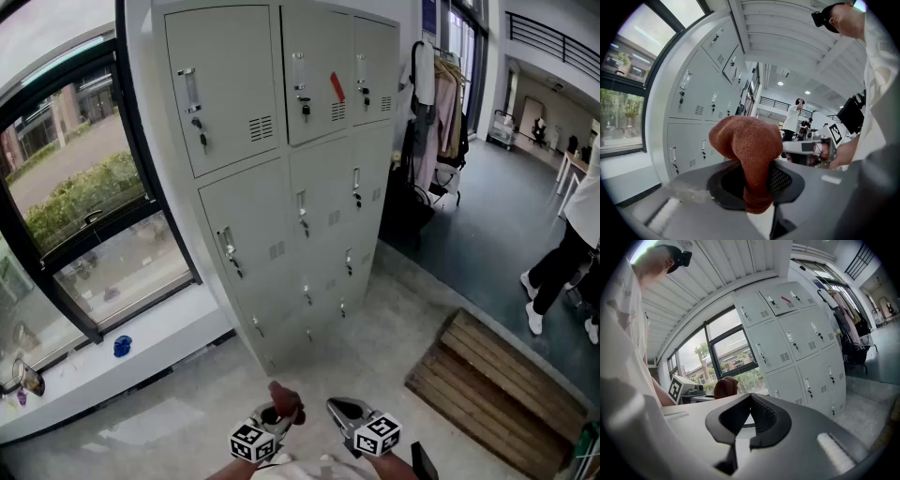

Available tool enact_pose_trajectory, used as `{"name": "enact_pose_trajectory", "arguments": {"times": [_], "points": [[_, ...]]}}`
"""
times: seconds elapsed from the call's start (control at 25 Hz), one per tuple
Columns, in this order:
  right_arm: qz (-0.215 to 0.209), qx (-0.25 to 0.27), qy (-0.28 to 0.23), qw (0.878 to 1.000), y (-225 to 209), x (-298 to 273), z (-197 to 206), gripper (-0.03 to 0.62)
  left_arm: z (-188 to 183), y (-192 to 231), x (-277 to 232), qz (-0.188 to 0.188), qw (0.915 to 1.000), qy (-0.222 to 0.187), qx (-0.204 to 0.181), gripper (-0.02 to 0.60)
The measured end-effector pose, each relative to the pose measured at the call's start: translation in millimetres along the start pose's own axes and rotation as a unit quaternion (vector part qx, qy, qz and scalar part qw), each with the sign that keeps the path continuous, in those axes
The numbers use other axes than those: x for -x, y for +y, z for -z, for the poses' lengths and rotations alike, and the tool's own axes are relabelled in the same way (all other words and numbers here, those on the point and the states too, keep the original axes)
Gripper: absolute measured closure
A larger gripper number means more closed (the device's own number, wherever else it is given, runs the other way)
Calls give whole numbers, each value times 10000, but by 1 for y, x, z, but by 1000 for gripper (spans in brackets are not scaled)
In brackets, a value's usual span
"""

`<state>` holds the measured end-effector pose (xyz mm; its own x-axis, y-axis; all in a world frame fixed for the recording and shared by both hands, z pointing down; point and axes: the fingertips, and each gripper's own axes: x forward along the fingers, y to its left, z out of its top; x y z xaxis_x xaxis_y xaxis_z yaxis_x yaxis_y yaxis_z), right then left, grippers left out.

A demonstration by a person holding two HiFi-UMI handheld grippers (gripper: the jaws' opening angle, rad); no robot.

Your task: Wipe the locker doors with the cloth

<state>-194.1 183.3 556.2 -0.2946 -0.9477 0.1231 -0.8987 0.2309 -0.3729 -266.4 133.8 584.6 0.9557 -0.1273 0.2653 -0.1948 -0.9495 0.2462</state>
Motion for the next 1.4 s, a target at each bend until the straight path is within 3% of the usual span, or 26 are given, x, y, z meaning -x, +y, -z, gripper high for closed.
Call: {"name": "enact_pose_trajectory", "arguments": {"times": [0.24,0.56,0.76,1.08,1.4], "points": [[174,-270,32,9995,-4,40,19,585,20,-34,-2,36,9997,257,12,483],[-465,-1,168,9988,1,44,24,585,26,-52,-4,-305,9992,205,175,482],[-456,-166,24,9988,-8,52,20,585,24,-60,-10,-332,9990,271,94,482],[-423,-162,72,9989,-25,29,8,585,17,-42,-22,-337,9990,199,193,482],[-40,-9,231,9997,-70,8,-11,585,8,-11,-72,70,9990,328,296,483]]}}
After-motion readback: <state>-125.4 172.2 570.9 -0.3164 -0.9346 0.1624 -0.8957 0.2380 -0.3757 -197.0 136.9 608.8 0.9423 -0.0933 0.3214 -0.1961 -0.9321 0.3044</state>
